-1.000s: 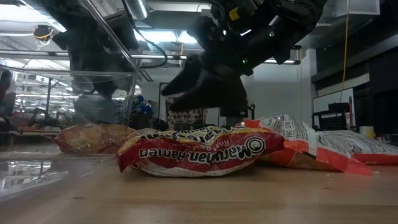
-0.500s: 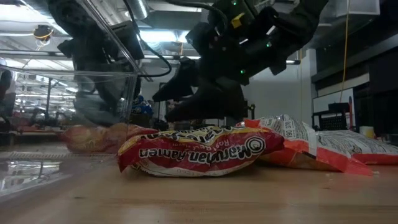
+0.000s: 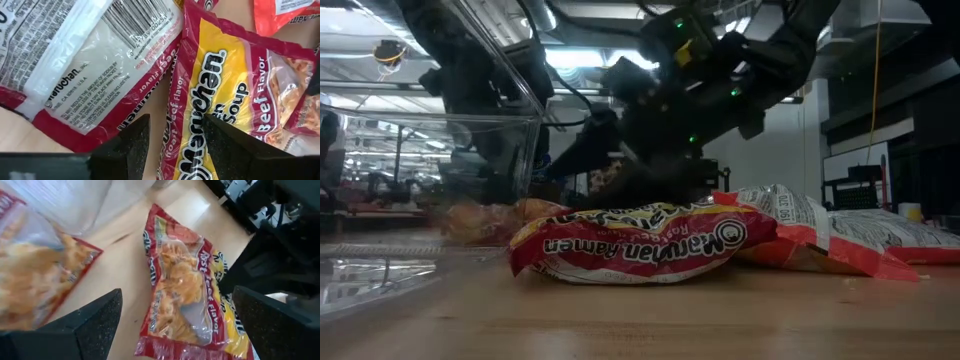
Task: Sort Maruchan noodles
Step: Put the red noodle pack into the left transparent bin
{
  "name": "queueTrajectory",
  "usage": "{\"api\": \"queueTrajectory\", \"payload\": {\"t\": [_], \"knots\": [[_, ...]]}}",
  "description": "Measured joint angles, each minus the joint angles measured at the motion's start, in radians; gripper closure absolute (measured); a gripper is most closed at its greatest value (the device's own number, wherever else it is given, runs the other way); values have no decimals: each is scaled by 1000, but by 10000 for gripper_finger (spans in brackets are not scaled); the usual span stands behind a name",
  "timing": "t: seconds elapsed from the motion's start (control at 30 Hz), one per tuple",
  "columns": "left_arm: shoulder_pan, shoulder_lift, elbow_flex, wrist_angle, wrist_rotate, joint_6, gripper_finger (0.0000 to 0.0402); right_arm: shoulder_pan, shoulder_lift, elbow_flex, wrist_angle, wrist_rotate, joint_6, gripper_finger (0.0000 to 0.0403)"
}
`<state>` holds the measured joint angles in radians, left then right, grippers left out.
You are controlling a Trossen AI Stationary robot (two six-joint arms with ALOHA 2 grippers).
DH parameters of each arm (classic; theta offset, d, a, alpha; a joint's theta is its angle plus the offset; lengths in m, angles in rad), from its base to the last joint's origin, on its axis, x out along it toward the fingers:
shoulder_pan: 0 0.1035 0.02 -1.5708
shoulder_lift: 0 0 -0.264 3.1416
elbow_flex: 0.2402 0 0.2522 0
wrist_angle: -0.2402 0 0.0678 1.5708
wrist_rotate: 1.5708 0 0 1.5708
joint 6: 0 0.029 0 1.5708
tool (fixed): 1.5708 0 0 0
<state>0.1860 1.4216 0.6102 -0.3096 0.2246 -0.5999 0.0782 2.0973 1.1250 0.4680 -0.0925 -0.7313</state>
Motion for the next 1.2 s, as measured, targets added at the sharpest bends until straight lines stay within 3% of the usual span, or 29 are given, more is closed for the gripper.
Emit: {"api": "queueTrajectory", "payload": {"t": [0.3,0.5,0.63,0.93,1.2], "knots": [[0,1,0,16,45,7,223,0,90,118,-76,57,-40,39],[0,1,0,17,45,8,223,1,97,126,-101,106,-44,51],[0,1,0,33,49,8,223,0,97,126,-110,165,-44,91],[-1,1,0,77,95,-30,223,0,95,125,-136,177,-34,204],[28,1,0,75,168,-76,223,1,94,125,-138,191,-33,272]]}}
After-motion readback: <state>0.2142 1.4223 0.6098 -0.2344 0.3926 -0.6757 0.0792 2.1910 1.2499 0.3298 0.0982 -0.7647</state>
